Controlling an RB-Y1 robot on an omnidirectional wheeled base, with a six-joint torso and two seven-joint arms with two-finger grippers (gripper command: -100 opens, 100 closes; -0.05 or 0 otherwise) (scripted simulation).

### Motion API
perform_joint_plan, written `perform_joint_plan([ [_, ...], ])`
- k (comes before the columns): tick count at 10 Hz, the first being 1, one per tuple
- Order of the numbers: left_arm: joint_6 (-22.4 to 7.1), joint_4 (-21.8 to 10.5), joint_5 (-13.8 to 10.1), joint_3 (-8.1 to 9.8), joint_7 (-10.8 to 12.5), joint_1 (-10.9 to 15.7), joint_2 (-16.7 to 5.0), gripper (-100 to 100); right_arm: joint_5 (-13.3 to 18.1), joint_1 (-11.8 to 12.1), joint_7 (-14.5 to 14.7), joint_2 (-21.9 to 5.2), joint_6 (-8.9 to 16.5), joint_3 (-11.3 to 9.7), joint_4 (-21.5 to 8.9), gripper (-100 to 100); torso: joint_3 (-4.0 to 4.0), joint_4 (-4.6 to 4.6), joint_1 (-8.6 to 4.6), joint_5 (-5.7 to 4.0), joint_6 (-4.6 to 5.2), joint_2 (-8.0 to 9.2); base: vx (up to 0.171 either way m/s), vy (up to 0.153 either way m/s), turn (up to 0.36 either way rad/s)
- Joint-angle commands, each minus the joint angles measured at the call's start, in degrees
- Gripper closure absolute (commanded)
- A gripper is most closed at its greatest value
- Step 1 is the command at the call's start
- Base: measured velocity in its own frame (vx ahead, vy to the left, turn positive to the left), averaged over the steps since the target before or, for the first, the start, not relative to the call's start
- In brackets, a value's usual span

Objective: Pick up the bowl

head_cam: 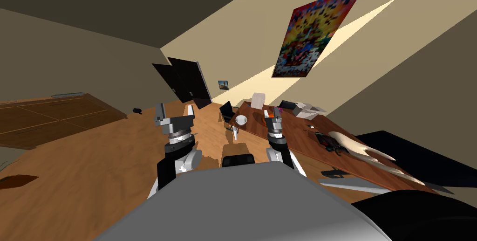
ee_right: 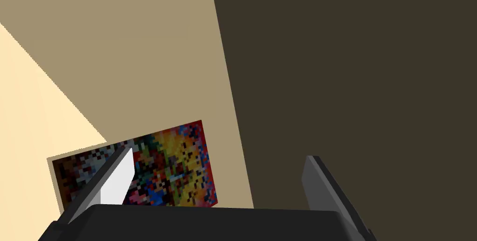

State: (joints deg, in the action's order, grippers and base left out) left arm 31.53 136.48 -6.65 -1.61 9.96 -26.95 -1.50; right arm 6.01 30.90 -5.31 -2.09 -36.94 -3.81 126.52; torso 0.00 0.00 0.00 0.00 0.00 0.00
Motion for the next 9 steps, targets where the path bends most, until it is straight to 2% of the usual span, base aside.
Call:
perform_joint_plan([
  [1, 0.0, 0.0, 0.0, 0.0, 0.0, 0.0, 0.0, 0, 0.41, 1.37, 0.43, -2.57, 1.35, 0.03, -0.76, -100, 0.0, 0.0, 0.0, 0.0, 0.0, 0.0, -0.032, 0.075, -0.028],
  [5, 0.0, 0.0, 0.0, -0.01, 0.0, 0.01, 0.02, 0, 2.06, 5.76, 1.94, -7.63, 5.8, -0.07, -3.26, -100, 0.12, 0.04, 0.68, 0.15, 0.0, 0.21, -0.055, 0.181, -0.034],
  [7, 0.0, 0.0, 0.0, -0.02, 0.0, 0.01, 0.02, 0, 3.43, 8.68, 3.02, -10.58, 8.86, -0.23, -4.99, -100, 0.15, 0.05, 0.84, 0.19, 0.0, 0.25, -0.076, 0.244, -0.016],
  [8, 0.0, 0.0, 0.0, -0.02, 0.0, 0.01, 0.02, 0, 3.43, 8.68, 3.02, -10.58, 8.86, -0.23, -4.99, -100, 0.19, 0.07, 0.97, 0.21, -0.01, 0.34, -0.061, 0.158, -0.02],
  [9, 0.0, 0.0, 0.0, -0.01, 0.0, 0.01, 0.01, 0, 4.27, 10.24, 3.64, -12.14, 10.56, -0.34, -5.95, -100, 0.16, 0.07, 0.67, 0.17, 0.0, 0.26, -0.016, 0.103, 0.01],
])
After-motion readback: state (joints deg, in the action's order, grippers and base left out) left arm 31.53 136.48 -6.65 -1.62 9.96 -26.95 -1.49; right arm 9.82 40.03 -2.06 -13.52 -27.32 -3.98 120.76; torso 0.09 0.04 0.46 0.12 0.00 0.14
